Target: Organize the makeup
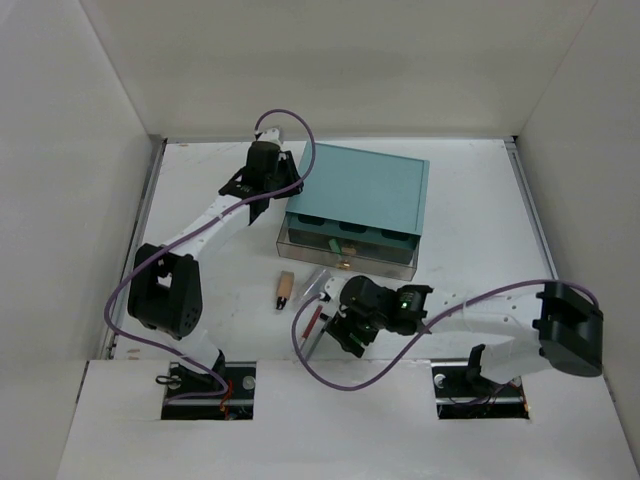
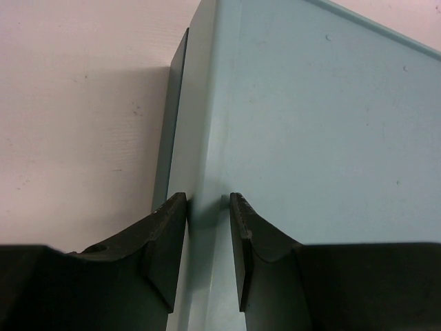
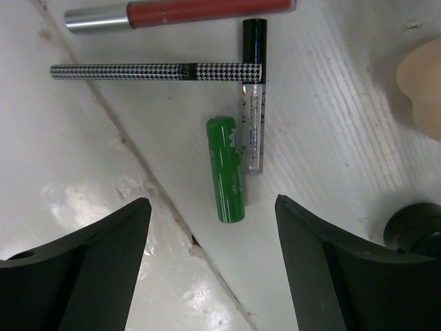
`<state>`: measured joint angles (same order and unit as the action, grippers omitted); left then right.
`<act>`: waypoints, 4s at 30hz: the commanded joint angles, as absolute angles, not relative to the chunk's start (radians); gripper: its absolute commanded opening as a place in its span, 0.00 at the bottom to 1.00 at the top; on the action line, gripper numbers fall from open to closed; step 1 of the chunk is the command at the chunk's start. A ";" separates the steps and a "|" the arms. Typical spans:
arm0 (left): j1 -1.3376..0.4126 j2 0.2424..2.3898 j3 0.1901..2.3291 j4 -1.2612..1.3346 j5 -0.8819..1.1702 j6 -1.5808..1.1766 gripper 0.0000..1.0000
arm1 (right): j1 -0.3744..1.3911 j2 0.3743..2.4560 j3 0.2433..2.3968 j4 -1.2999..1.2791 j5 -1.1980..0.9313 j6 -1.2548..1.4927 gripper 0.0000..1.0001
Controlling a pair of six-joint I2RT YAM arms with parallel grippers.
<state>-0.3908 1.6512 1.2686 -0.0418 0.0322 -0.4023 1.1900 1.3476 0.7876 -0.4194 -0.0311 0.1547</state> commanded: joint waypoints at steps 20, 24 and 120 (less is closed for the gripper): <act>-0.398 1.694 1.276 -0.104 0.015 -0.382 0.28 | 1.301 1.482 0.825 -0.396 0.107 0.290 0.07; -0.398 1.697 1.276 -0.104 0.015 -0.380 0.28 | 1.320 1.323 0.882 -0.402 0.109 0.249 0.06; -0.444 1.674 1.235 -0.115 -0.092 -0.397 0.28 | 0.956 1.152 1.034 -0.178 0.100 -0.100 0.61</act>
